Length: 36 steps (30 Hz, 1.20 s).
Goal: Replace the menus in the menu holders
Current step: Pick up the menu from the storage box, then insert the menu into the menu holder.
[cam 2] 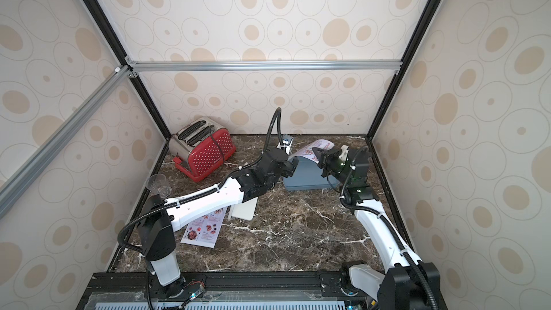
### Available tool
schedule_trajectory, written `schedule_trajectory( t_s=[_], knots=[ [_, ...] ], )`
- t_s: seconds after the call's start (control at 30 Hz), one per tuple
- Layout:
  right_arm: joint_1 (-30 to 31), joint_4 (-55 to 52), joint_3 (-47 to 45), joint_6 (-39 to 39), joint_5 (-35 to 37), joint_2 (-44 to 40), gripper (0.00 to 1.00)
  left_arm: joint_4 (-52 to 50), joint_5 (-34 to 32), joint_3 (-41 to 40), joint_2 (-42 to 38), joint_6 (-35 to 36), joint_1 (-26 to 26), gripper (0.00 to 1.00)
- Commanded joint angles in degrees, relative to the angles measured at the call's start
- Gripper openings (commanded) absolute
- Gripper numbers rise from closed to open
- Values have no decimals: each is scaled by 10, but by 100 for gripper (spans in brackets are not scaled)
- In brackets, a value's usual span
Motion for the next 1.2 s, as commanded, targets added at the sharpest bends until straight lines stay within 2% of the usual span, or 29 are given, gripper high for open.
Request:
schedule_trajectory(
  t_s=[0.0,0.07,0.17,0.27,0.4,0.53,0.7,0.93,1.07,1.17],
  knots=[
    [-7,-261,135,-245,-13,11,0,19,12,-28,-70,35,-6,99],
    [-6,-409,233,-380,-7,47,0,3,25,-51,-109,50,-1,99],
    [0,-544,334,-520,-14,94,0,-44,74,-67,-160,44,29,99],
    [28,-637,424,-603,-23,135,0,-85,123,-70,-203,27,70,99],
    [87,-688,515,-649,-46,165,0,-134,180,-65,-246,-14,126,99],
    [167,-692,569,-633,-76,177,0,-169,172,-85,-291,-106,183,99],
    [263,-619,554,-559,-85,164,0,-253,147,-118,-334,-232,246,99],
    [381,-399,474,-419,-84,151,0,-286,123,-225,-416,-376,300,99],
    [403,-242,388,-337,-67,145,0,-309,116,-263,-435,-416,310,99],
    [402,-154,306,-303,-13,137,0,-317,125,-291,-440,-430,311,99]
  ],
)
